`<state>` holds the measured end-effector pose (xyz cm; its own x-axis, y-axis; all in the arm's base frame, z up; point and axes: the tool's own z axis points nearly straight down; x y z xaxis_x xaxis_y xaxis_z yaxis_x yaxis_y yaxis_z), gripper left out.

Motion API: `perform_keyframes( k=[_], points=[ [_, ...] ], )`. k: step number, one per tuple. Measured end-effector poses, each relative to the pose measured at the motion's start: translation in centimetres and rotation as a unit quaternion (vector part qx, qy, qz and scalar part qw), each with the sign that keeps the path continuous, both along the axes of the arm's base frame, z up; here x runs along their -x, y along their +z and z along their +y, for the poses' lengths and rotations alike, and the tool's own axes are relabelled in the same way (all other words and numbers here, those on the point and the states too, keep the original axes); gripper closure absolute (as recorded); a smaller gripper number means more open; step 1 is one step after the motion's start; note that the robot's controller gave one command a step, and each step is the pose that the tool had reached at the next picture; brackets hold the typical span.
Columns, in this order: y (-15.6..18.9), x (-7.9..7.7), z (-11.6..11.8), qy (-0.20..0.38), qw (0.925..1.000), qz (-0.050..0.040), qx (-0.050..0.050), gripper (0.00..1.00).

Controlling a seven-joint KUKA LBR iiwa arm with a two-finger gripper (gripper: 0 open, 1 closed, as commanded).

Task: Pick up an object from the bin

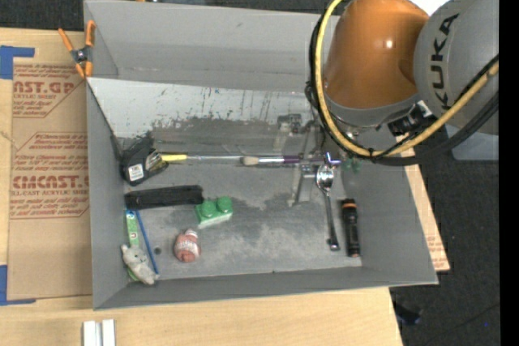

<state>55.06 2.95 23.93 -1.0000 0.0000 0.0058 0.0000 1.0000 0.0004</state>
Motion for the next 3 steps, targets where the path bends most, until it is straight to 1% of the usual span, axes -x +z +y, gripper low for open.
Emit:
perform_keyframes(
  k=[1, 2, 3],
  points=[
    [0.5, -0.1, 0.0, 0.000, 1.0000, -0.0041, 0.000, 0.00],
    [-6.2, -0.4, 6.7, 0.049, 0.9988, -0.0061, 0.000, 0.00],
    [-7.7, -0.5, 16.5, 0.013, 0.9999, -0.0072, -0.001, 0.00]
  ],
)
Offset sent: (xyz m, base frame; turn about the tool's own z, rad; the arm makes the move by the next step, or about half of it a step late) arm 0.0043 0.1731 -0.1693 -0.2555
